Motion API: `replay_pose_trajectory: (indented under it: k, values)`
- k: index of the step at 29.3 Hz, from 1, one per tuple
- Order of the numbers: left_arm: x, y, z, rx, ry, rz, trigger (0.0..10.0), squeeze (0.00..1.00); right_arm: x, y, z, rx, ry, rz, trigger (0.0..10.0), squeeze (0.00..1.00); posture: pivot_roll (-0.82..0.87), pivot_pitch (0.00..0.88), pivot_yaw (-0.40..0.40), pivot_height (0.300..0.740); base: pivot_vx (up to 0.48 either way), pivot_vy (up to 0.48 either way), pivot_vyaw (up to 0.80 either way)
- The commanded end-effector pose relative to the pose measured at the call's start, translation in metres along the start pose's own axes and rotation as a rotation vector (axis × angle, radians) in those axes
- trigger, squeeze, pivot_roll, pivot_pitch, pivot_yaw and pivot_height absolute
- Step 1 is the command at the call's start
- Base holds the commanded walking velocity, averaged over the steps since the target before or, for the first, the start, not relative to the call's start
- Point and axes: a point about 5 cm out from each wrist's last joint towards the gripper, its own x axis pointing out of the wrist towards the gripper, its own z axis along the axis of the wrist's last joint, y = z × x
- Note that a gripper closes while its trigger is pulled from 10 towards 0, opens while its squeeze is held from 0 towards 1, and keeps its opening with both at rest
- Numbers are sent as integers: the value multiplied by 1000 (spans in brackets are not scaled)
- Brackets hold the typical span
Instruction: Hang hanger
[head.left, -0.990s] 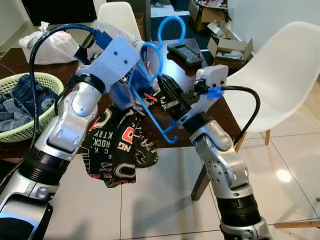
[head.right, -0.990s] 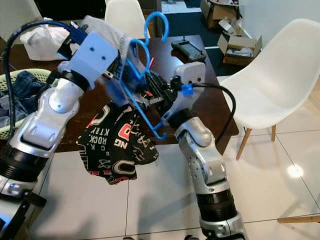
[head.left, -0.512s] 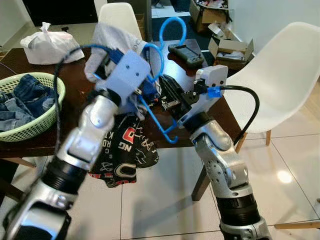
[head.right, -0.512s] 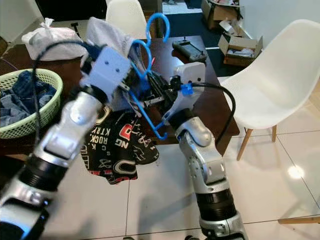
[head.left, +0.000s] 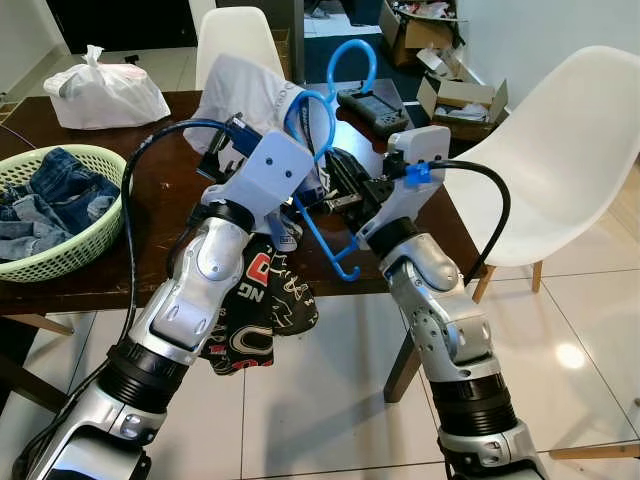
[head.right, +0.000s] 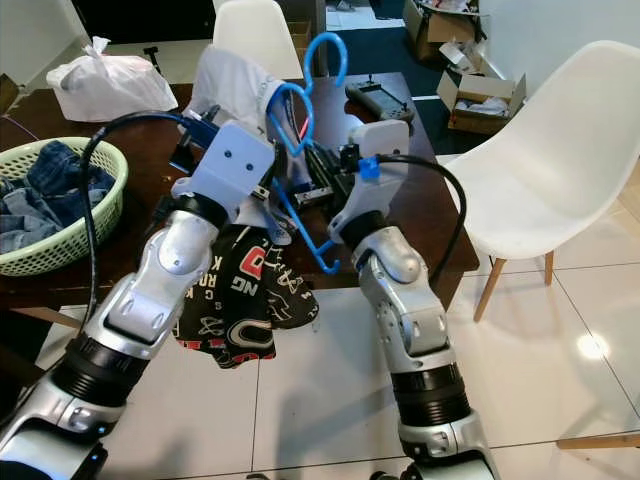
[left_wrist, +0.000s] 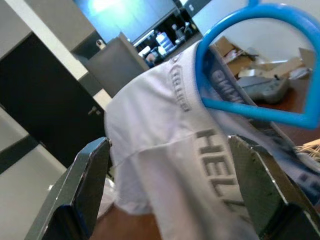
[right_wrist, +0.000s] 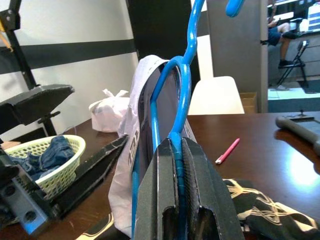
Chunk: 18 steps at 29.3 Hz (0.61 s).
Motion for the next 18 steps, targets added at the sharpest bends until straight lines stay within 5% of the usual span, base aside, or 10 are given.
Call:
replay_pose_trajectory:
  k: [1, 18]
  values:
    - [0, 11, -16, 61, 44, 39, 10000, 0, 0, 2, 8, -10, -39, 7, 0, 0, 60, 144, 40, 740, 0, 0, 0]
    - [14, 23, -17, 45, 34, 96, 10000, 0, -3, 4, 8, 34, -36, 13, 0, 0, 50, 149, 43, 740, 0, 0, -78]
